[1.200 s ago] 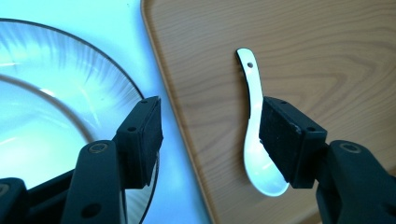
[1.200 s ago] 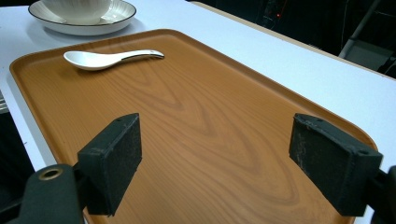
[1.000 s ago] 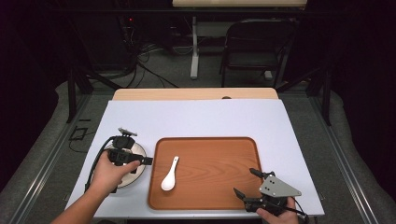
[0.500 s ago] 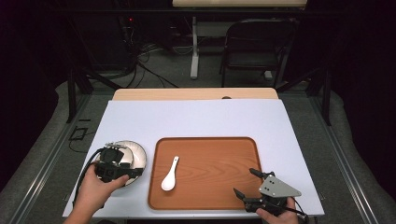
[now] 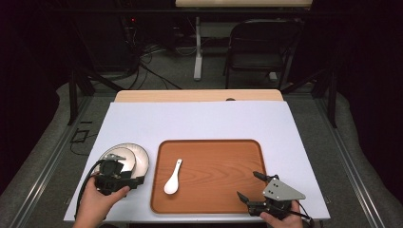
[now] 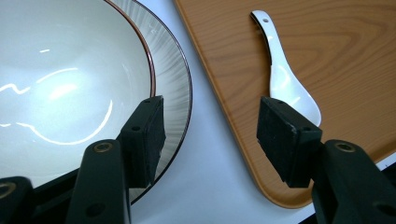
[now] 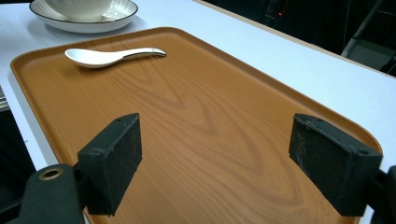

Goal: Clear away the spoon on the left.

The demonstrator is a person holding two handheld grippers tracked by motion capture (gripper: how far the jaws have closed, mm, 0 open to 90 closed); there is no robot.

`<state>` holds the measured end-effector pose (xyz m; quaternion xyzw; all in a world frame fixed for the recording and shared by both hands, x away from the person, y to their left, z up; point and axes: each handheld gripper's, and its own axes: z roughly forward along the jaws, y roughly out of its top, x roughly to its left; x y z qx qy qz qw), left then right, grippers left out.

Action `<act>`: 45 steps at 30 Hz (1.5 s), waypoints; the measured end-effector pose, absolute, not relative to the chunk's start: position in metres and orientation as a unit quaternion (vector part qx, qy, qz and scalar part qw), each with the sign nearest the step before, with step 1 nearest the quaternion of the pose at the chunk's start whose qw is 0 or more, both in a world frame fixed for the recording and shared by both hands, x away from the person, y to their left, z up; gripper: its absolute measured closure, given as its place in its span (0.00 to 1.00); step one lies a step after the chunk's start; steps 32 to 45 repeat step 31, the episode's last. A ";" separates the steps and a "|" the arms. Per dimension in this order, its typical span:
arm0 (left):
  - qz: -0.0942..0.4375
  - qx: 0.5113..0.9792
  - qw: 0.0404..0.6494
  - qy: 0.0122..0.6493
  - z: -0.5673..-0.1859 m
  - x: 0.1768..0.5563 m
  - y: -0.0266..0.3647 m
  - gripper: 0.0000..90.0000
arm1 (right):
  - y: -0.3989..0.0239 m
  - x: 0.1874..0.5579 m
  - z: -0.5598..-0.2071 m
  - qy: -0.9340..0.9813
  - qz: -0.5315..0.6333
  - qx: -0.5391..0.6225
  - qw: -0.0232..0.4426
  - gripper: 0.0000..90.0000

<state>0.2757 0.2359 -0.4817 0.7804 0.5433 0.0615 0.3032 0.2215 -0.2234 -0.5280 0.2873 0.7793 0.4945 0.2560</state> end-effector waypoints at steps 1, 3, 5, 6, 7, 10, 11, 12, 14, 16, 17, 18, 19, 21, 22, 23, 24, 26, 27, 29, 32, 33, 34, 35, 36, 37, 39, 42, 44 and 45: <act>0.061 0.778 0.308 0.544 -0.483 0.275 0.236 0.46 | -0.223 0.222 -0.528 0.779 0.494 0.287 0.256 0.19; 0.062 0.776 0.311 0.545 -0.485 0.273 0.235 0.46 | -0.223 0.222 -0.528 0.779 0.495 0.288 0.256 0.19; 0.060 0.775 0.316 0.544 -0.486 0.272 0.235 0.46 | -0.223 0.221 -0.528 0.779 0.494 0.288 0.256 0.19; 0.058 0.773 0.318 0.546 -0.487 0.272 0.234 0.46 | -0.223 0.221 -0.528 0.779 0.494 0.288 0.256 0.19; 0.059 0.772 0.319 0.546 -0.488 0.271 0.234 0.46 | -0.223 0.221 -0.528 0.779 0.494 0.288 0.255 0.19; 0.057 0.770 0.324 0.547 -0.490 0.270 0.233 0.46 | -0.223 0.222 -0.528 0.779 0.495 0.288 0.256 0.19; 0.056 0.768 0.326 0.548 -0.491 0.270 0.233 0.46 | -0.223 0.221 -0.528 0.779 0.495 0.288 0.256 0.19; 0.056 0.767 0.328 0.549 -0.492 0.270 0.233 0.46 | -0.223 0.222 -0.528 0.779 0.495 0.287 0.257 0.19; 0.056 0.764 0.331 0.551 -0.494 0.270 0.233 0.46 | -0.223 0.222 -0.528 0.779 0.495 0.288 0.256 0.19; 0.056 0.764 0.331 0.551 -0.495 0.271 0.233 0.46 | -0.223 0.222 -0.528 0.780 0.495 0.287 0.255 0.19; 0.057 0.763 0.333 0.551 -0.496 0.271 0.232 0.46 | -0.223 0.222 -0.528 0.780 0.495 0.287 0.255 0.19; 0.057 0.762 0.335 0.551 -0.497 0.271 0.232 0.46 | -0.223 0.222 -0.528 0.780 0.495 0.287 0.256 0.19; 0.058 0.762 0.335 0.551 -0.497 0.271 0.231 0.46 | -0.223 0.222 -0.528 0.779 0.496 0.287 0.256 0.19; 0.060 0.762 0.334 0.551 -0.499 0.271 0.230 0.46 | -0.223 0.222 -0.528 0.779 0.495 0.287 0.258 0.19; 0.062 0.764 0.333 0.550 -0.499 0.270 0.229 0.46 | -0.223 0.222 -0.528 0.778 0.496 0.287 0.257 0.19; 0.062 0.765 0.333 0.549 -0.500 0.270 0.228 0.46 | -0.223 0.221 -0.528 0.779 0.495 0.287 0.255 0.19; 0.062 0.765 0.332 0.548 -0.500 0.270 0.227 0.46 | -0.223 0.221 -0.528 0.780 0.495 0.287 0.255 0.19; 0.062 0.765 0.332 0.547 -0.500 0.270 0.227 0.47 | -0.222 0.221 -0.528 0.779 0.495 0.288 0.255 0.19; 0.062 0.765 0.333 0.548 -0.499 0.271 0.224 0.46 | -0.223 0.222 -0.528 0.780 0.495 0.287 0.255 0.19; 0.061 0.766 0.332 0.547 -0.498 0.271 0.222 0.46 | -0.223 0.222 -0.528 0.779 0.495 0.288 0.255 0.19; 0.058 0.774 0.327 0.538 -0.494 0.275 0.215 0.45 | -0.223 0.222 -0.528 0.779 0.495 0.288 0.256 0.19; 0.058 0.774 0.327 0.538 -0.494 0.275 0.215 0.45 | -0.223 0.222 -0.528 0.779 0.495 0.288 0.256 0.19; 0.058 0.774 0.327 0.538 -0.494 0.275 0.215 0.45 | -0.223 0.222 -0.528 0.779 0.495 0.288 0.256 0.19; 0.058 0.774 0.327 0.538 -0.494 0.275 0.215 0.45 | -0.223 0.222 -0.528 0.779 0.495 0.288 0.256 0.19; 0.058 0.774 0.327 0.538 -0.494 0.275 0.215 0.45 | -0.223 0.222 -0.528 0.779 0.495 0.288 0.256 0.19; 0.058 0.774 0.327 0.538 -0.494 0.275 0.215 0.45 | -0.223 0.222 -0.528 0.779 0.495 0.288 0.256 0.19; 0.058 0.774 0.327 0.538 -0.494 0.275 0.215 0.45 | -0.223 0.222 -0.528 0.779 0.495 0.288 0.256 0.19; 0.058 0.774 0.327 0.538 -0.494 0.275 0.215 0.45 | -0.223 0.222 -0.528 0.779 0.495 0.288 0.256 0.19; 0.058 0.774 0.327 0.538 -0.494 0.275 0.215 0.45 | -0.223 0.222 -0.528 0.779 0.495 0.288 0.256 0.19; 0.058 0.774 0.327 0.538 -0.494 0.275 0.215 0.45 | -0.223 0.222 -0.528 0.779 0.495 0.288 0.256 0.19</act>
